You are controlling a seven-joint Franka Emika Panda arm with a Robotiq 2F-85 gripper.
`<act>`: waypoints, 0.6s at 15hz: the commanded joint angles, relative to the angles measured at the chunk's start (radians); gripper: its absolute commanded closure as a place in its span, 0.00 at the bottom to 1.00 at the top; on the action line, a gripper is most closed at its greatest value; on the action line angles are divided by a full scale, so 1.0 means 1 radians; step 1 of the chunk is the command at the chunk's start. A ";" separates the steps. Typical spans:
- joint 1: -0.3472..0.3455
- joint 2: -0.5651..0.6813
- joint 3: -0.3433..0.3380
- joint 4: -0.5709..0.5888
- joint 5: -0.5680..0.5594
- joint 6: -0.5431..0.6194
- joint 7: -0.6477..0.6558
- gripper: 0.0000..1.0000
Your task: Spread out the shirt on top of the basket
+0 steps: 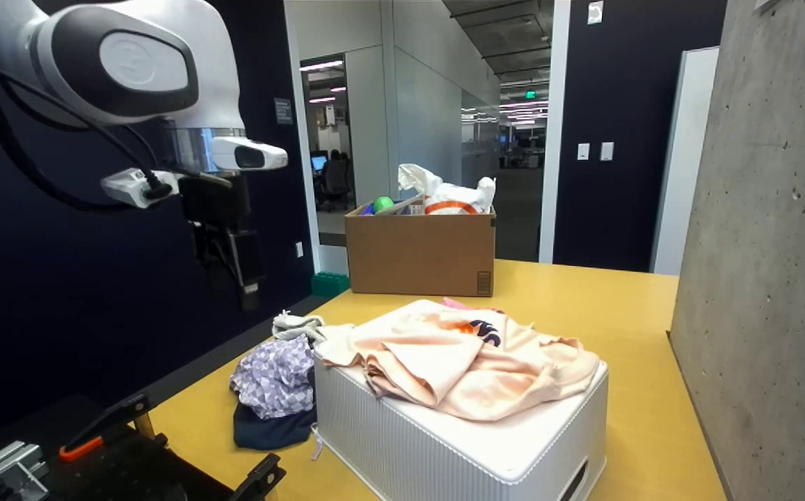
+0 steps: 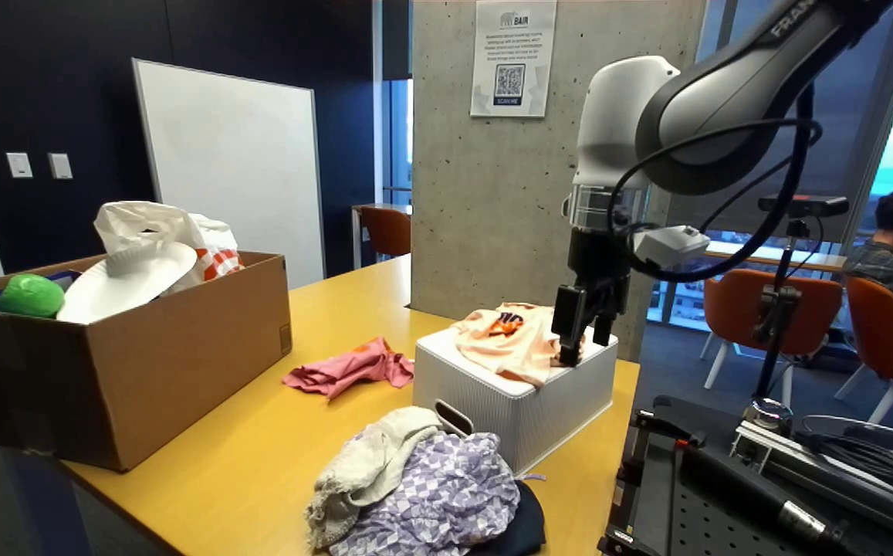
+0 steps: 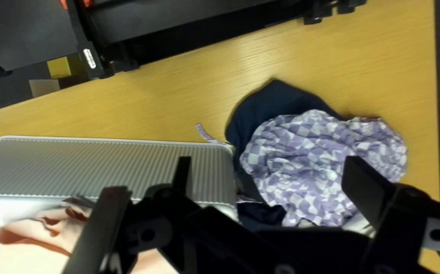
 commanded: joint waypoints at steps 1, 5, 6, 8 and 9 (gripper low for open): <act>-0.053 0.081 -0.057 0.019 -0.092 0.099 0.072 0.00; -0.092 0.190 -0.133 0.137 -0.090 0.105 0.060 0.00; -0.092 0.211 -0.140 0.170 -0.073 0.092 0.053 0.00; -0.088 0.268 -0.152 0.240 -0.061 0.084 0.053 0.00; -0.085 0.292 -0.153 0.267 -0.052 0.083 0.047 0.00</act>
